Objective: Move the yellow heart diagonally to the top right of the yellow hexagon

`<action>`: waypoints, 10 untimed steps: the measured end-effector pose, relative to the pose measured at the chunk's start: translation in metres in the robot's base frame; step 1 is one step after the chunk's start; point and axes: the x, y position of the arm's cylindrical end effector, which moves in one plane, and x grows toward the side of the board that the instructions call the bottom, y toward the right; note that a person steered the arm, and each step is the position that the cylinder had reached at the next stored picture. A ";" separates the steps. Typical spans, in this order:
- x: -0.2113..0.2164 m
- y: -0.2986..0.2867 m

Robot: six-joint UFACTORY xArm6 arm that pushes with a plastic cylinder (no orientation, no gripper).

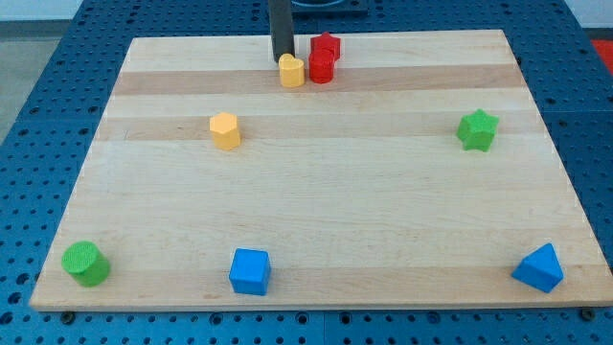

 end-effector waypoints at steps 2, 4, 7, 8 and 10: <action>-0.017 0.000; -0.024 0.011; 0.001 0.013; 0.029 -0.001; 0.033 -0.020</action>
